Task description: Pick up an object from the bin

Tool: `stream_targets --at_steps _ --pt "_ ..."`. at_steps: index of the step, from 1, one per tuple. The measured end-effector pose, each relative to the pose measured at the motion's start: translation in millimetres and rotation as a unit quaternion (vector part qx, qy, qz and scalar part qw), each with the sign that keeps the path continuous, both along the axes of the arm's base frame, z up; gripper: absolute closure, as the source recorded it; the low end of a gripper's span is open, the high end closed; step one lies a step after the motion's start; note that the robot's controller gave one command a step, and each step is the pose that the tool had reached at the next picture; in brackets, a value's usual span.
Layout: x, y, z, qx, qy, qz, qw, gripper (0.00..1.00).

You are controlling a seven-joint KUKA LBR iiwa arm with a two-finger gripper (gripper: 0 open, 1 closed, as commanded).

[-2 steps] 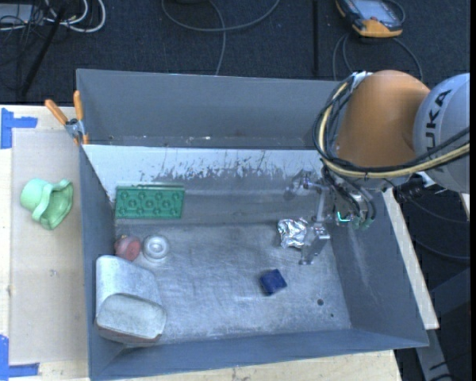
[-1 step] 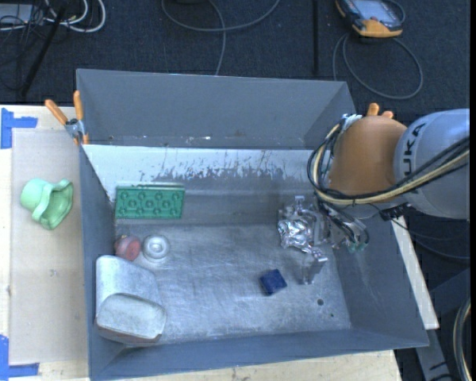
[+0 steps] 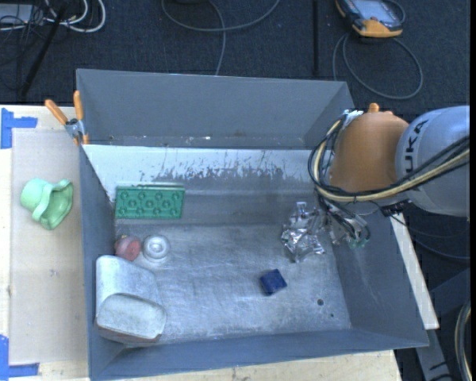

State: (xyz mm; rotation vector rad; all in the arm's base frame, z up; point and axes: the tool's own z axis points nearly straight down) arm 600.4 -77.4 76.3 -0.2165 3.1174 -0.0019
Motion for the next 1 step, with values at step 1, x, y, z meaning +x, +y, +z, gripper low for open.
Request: stream_targets --at_steps 1 --pt "-2.2 -7.1 120.4 -0.001 0.0038 -0.007 1.0 1.0"
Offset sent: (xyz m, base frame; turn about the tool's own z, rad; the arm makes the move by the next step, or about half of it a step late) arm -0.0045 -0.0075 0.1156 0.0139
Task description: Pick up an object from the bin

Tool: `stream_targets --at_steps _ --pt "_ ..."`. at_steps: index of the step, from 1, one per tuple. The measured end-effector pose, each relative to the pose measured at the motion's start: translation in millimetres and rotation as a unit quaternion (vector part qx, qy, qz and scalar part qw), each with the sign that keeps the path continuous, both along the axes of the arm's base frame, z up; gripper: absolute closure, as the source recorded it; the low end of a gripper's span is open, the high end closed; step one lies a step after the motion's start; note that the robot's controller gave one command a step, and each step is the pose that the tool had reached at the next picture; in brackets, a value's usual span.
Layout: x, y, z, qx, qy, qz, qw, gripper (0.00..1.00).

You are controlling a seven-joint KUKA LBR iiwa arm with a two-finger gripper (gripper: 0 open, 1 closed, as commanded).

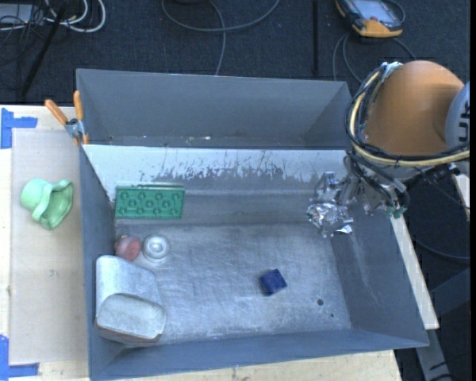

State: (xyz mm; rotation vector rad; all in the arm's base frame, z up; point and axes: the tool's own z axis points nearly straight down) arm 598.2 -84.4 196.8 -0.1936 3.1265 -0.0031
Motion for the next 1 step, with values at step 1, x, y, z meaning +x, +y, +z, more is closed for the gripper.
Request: stream_targets --at_steps 1 --pt "-2.1 -12.7 63.2 0.0 0.0005 0.049 0.9988 1.0"
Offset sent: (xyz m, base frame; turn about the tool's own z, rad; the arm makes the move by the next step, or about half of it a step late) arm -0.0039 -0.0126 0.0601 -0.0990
